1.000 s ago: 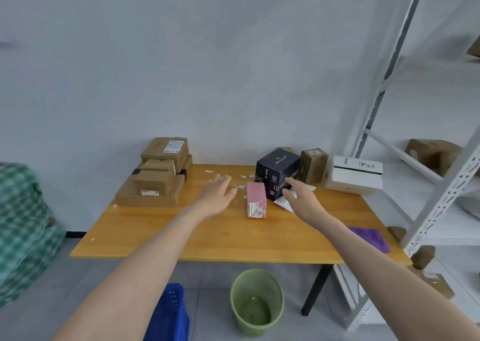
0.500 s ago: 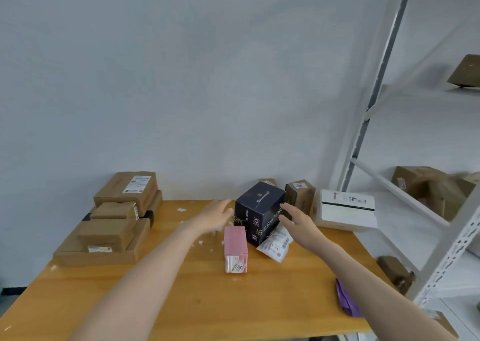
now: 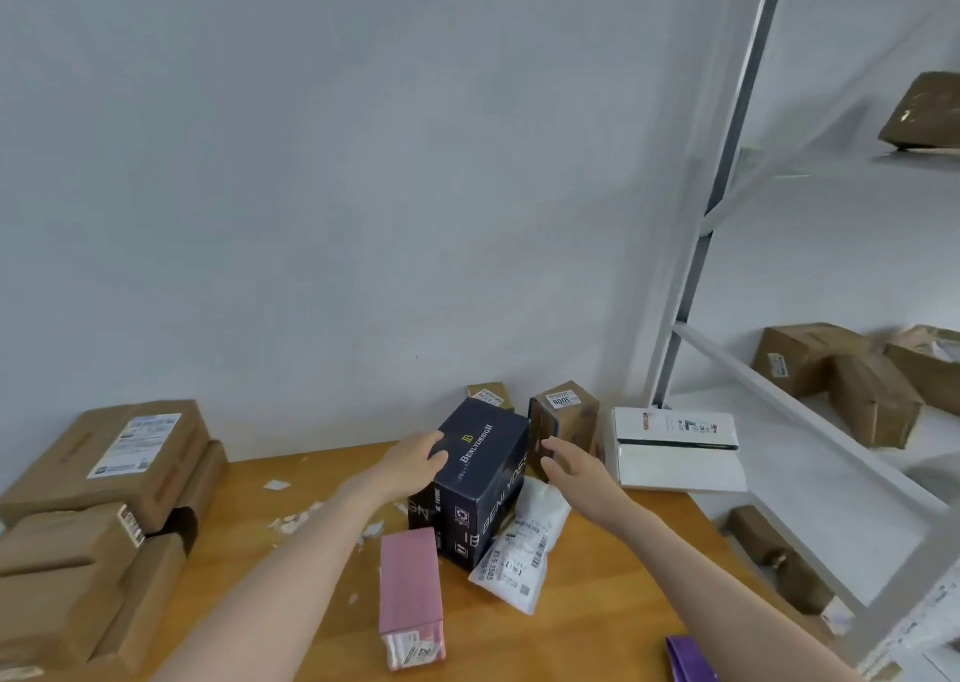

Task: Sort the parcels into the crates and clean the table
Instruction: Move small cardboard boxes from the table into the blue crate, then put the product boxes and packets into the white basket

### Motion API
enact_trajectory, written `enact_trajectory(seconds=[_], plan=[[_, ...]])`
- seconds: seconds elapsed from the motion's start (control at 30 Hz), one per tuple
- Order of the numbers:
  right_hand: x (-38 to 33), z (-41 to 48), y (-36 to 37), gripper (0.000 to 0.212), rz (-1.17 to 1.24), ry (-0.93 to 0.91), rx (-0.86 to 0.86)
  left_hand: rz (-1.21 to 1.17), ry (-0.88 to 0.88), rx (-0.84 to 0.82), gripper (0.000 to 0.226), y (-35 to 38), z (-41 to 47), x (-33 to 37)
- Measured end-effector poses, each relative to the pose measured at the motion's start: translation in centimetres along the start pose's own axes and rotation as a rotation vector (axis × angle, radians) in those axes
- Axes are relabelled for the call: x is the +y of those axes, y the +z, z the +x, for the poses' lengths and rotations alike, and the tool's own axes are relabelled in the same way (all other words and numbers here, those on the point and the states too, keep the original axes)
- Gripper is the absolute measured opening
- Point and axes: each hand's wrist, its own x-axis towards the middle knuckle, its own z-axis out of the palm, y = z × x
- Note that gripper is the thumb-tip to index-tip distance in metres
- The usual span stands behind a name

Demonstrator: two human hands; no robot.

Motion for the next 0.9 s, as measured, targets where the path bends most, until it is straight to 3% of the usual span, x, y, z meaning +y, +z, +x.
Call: enact_trajectory(seconds=[0.27, 0.43, 0.5, 0.63, 0.7, 0.8, 0.9], plan=[[4.2, 7.1, 1.5, 0.048, -0.031, 0.069, -0.193, -0.110, -0.194, 0.011, 0.050, 2.2, 4.3, -1.3], [4.4, 10.6, 2.0, 0.049, -0.109, 0.005, -0.270, -0.146, -0.261, 0.022, 0.015, 2.3, 5.6, -2.8], [4.1, 11.9, 1.7, 0.052, -0.128, -0.022, -0.271, -0.148, -0.289, 0.004, 0.020, 2.4, 5.5, -2.8], [4.4, 14.7, 0.9, 0.060, -0.103, 0.002, -0.342, -0.196, -0.346, -0.010, 0.098, 4.0, 6.3, -3.1], [4.5, 15.3, 1.0, 0.054, -0.018, 0.053, -0.369, -0.324, -0.429, 0.011, 0.106, 5.2, 7.2, -3.0], [4.3, 15.2, 2.0, 0.063, 0.111, 0.115, -0.374, -0.716, -0.623, 0.164, 0.077, 6.3, 8.2, -1.7], [4.0, 14.4, 3.6, 0.086, 0.245, 0.153, -0.370, -0.912, -0.680, 0.167, 0.033, 6.6, 8.5, -1.1]])
